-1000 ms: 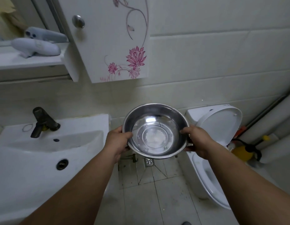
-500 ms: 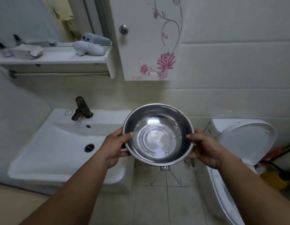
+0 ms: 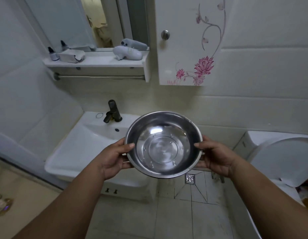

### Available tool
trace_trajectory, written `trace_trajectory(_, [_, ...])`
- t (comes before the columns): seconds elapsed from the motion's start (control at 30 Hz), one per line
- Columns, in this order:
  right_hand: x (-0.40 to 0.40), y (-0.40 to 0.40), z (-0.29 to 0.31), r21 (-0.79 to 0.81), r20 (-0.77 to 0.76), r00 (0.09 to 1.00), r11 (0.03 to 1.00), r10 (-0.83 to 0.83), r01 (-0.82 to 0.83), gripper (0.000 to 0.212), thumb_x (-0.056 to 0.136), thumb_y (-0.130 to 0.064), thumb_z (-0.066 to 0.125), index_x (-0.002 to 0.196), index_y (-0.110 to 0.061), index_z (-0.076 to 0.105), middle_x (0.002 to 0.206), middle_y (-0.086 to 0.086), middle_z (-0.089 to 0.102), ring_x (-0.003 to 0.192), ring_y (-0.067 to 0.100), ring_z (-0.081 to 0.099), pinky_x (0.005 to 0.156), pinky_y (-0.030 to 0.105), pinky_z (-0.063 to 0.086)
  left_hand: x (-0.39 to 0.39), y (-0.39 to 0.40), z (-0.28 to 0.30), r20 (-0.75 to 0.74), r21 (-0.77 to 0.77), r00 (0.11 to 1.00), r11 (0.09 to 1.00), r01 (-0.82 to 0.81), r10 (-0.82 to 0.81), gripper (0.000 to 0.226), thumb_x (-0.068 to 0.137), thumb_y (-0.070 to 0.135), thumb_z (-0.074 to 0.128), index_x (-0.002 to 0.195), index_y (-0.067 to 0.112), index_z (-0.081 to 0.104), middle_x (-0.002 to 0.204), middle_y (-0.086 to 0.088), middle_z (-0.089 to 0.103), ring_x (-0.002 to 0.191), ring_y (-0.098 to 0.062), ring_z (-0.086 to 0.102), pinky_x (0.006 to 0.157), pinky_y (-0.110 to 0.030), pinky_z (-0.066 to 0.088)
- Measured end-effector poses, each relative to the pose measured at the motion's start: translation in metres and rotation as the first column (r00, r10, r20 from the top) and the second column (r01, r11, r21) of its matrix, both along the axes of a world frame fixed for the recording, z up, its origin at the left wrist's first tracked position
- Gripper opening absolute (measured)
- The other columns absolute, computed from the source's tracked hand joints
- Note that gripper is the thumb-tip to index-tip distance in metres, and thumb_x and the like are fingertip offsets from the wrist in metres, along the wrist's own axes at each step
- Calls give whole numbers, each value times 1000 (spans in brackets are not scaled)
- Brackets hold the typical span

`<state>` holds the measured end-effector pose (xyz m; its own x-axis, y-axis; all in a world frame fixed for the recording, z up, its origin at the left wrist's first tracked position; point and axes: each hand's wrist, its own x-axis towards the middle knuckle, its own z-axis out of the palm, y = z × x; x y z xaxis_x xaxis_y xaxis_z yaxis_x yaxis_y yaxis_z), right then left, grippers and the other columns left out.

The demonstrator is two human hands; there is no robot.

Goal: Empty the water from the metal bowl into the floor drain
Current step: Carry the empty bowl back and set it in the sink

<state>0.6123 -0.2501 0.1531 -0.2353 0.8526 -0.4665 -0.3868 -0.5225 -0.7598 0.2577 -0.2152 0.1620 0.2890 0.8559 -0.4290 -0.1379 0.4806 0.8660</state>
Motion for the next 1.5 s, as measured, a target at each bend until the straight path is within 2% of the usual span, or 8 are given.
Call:
trace_trajectory(0.2, [-55,0,0,21,18,997,997,-69,69,60,80,-6,65,138,-23,63,134,24,55,119,43,59,83,61,62,-49,19,4,-12,22,999,999,49,-48,46,80,22,76,125,29,75,123,-14,74,110,-35,71,82,-49,61])
trace_trajectory(0.33, [-92,-2,-1,-6,20,991,991,-132,132,57,81,-7,63,136,-20,63,123,21,59,111,40,61,78,56,65,-81,33,3,-24,24,997,997,75,-75,46,78,23,78,123,29,76,109,-8,78,100,-31,73,77,-46,63])
trace_trajectory(0.5, [-153,4,-4,-19,85,973,976,-214,216,37,86,-9,60,121,-18,71,111,17,57,101,35,63,80,56,64,-133,55,-6,-45,15,994,995,101,-100,28,89,22,73,115,31,79,103,-5,80,93,-29,76,82,-50,63])
trace_trajectory(0.73, [-205,12,2,-47,168,936,946,-308,320,22,86,-12,59,104,-15,71,104,15,58,92,34,66,68,46,65,-170,74,-10,-40,-19,995,996,86,-87,23,92,21,71,114,23,78,103,-11,73,80,-30,78,79,-52,64])
trace_trajectory(0.87, [-221,10,7,-34,208,920,938,-331,345,22,86,-14,59,106,-11,68,102,15,59,87,35,67,69,46,66,-181,80,-9,-46,-23,993,994,105,-106,18,92,21,70,107,23,80,105,-13,69,89,-36,69,100,-66,52])
trace_trajectory(1.07, [-224,8,17,0,266,899,932,-349,362,21,84,-17,59,102,-10,66,95,12,60,68,28,70,61,41,63,-181,81,-4,-15,5,993,993,120,-120,25,95,20,67,118,24,75,103,-10,72,89,-30,71,77,-47,64])
trace_trajectory(1.2, [-217,8,24,33,300,887,933,-352,359,28,82,-19,60,106,-8,67,92,13,63,63,25,73,62,40,61,-176,80,-1,2,16,993,993,115,-115,29,96,19,65,123,25,74,102,-9,73,92,-30,70,85,-52,61])
trace_trajectory(1.5, [-222,13,34,66,336,879,939,-339,337,22,86,-18,57,103,-11,69,94,13,63,80,31,66,59,38,61,-178,81,-3,7,26,995,995,96,-96,30,94,19,66,122,27,74,106,-12,73,95,-34,68,89,-55,58])
